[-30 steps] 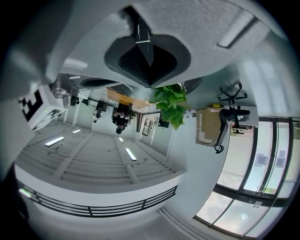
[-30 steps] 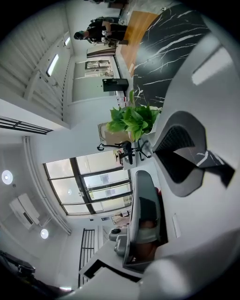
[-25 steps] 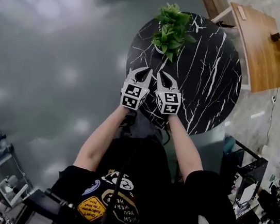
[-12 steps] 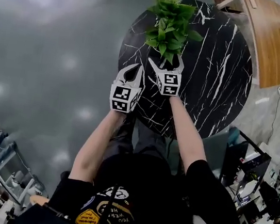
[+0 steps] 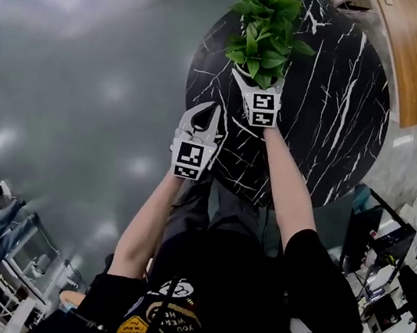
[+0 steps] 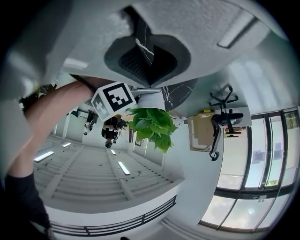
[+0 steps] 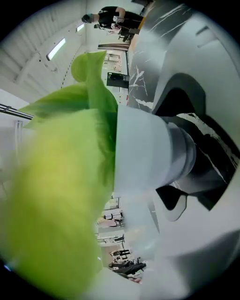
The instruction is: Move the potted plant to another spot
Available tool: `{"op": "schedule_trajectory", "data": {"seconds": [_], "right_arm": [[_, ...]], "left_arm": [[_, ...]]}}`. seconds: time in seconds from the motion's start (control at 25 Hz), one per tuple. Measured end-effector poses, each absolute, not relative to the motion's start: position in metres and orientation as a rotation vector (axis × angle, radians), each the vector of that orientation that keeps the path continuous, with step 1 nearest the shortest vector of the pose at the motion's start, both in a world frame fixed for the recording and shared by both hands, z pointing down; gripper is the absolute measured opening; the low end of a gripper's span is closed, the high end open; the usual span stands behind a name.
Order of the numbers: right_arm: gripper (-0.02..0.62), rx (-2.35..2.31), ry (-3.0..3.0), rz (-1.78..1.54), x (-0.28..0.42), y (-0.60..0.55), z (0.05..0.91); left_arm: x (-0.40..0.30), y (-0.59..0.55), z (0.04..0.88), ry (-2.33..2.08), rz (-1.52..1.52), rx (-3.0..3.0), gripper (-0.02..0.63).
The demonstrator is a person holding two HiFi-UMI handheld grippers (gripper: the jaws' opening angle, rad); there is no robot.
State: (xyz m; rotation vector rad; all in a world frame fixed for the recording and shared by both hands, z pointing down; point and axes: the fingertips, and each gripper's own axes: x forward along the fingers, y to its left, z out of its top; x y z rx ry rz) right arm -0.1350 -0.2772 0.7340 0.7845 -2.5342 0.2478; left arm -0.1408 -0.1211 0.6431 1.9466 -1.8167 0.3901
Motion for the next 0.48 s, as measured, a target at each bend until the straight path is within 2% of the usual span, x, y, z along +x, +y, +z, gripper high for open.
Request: {"op": "schedule_trajectory", "data": {"seconds": [0.04,0.28,0.48], "right_arm": [[0.456,0.801,-2.534,0.245,-0.134,-0.277,0.735],[0.451,0.845,-2.521,0.256,-0.136,-0.281,0.731],[0.449,0.93,-2.462,0.274,-0.103,-0.298,0.731]], "left_arm": [[-0.141,-0.12,0.646,-1.815,0.386,1.946,0.005],[-0.14,-0.128,0.644,-1.775,0.407,1.966,0.005],[-0.126,-0.145,0.637,-1.736,0.414,2.018,0.005]]}}
